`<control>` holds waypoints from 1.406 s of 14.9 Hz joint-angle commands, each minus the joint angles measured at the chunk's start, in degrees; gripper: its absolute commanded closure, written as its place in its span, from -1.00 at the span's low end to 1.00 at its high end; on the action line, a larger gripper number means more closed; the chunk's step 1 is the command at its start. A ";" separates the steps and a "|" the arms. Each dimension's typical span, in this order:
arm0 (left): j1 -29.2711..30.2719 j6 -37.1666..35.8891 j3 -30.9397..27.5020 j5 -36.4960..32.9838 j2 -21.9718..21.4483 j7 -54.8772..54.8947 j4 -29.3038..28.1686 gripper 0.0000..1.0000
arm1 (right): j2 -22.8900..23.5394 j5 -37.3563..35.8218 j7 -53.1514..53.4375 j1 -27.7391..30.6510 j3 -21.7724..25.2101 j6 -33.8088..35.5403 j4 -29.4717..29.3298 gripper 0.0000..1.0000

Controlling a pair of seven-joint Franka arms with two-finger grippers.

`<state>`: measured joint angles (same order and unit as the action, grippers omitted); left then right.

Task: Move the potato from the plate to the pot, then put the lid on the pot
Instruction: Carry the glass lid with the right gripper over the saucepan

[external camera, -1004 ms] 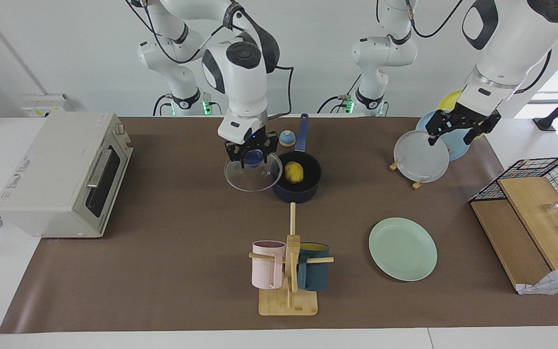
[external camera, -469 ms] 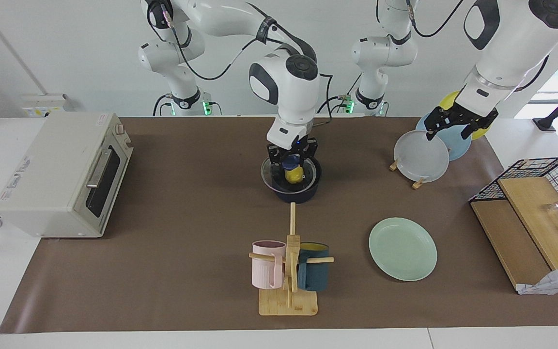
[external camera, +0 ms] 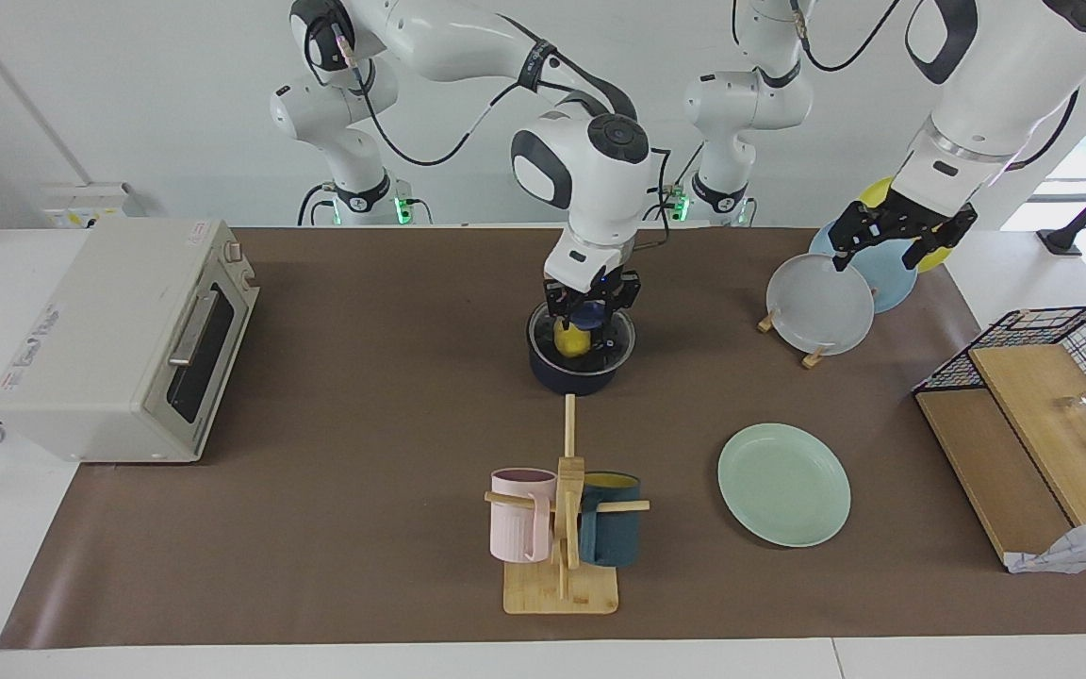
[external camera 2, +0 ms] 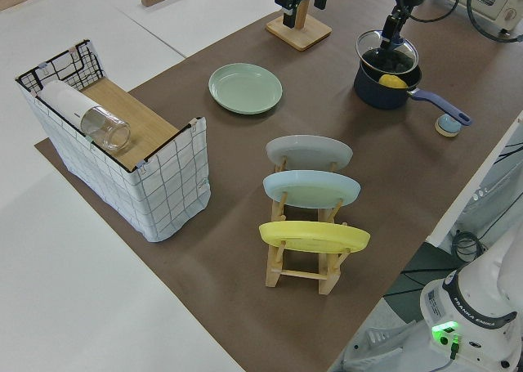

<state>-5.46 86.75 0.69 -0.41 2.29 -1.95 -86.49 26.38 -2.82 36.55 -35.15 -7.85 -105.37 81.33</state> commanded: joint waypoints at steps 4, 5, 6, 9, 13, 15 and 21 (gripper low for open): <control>0.98 1.14 0.46 1.29 -0.44 0.54 -0.08 -1.00 | -0.45 3.09 0.98 0.79 -0.24 0.78 1.72 1.00; 0.98 1.14 0.54 1.29 -0.62 0.72 -0.34 -1.00 | -0.80 3.08 0.89 0.70 -0.24 0.69 2.25 1.00; 0.89 1.14 0.46 1.29 -0.71 0.72 -0.52 -1.00 | -0.89 3.08 0.89 0.70 -0.15 0.60 2.34 1.00; 0.98 1.14 0.37 1.29 -0.71 0.63 -0.52 -1.00 | -1.15 3.08 0.89 0.70 -0.24 0.60 3.57 1.00; 0.98 0.79 0.37 1.29 -1.15 0.28 -1.31 -1.00 | -1.24 2.29 0.80 0.52 -0.15 0.08 4.01 1.00; 1.07 0.70 0.37 1.29 -1.15 0.28 -1.31 -1.00 | -1.33 2.29 0.54 0.52 -0.15 -0.27 4.63 1.00; 1.07 0.70 0.37 1.29 -1.15 0.28 -1.31 -1.00 | -2.29 2.29 0.54 0.26 -0.15 -4.05 7.44 1.00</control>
<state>-5.14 87.11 0.69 0.03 2.28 -1.96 -86.58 26.30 -0.58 36.57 -35.01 -7.73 -107.00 85.50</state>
